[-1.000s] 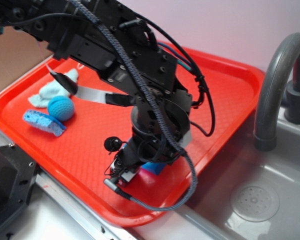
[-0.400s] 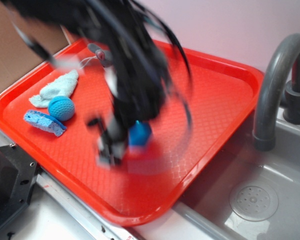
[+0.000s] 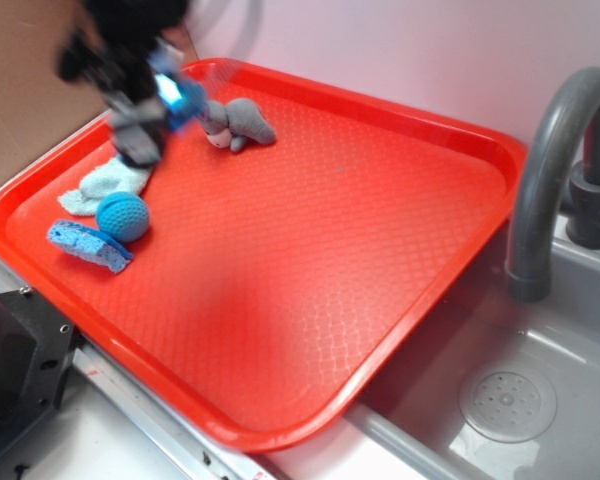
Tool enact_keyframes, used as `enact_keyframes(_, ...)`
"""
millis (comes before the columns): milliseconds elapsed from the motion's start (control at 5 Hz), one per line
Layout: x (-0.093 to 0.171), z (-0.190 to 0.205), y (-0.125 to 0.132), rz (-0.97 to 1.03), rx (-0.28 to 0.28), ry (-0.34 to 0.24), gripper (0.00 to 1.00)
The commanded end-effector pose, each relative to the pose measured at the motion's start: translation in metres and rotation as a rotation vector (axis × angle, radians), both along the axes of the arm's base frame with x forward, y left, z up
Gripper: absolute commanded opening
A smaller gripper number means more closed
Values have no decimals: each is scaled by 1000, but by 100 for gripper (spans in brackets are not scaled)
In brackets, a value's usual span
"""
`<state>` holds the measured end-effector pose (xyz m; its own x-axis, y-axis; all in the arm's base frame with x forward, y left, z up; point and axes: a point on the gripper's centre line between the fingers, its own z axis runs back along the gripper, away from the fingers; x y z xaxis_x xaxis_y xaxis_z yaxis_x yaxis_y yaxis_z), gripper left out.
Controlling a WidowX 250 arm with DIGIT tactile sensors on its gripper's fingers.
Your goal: Grab the blue block.
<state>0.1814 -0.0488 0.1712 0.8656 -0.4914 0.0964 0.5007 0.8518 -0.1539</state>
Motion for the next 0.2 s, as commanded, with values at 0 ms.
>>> enact_keyframes(0,-4,21,1,374,216,-37,0)
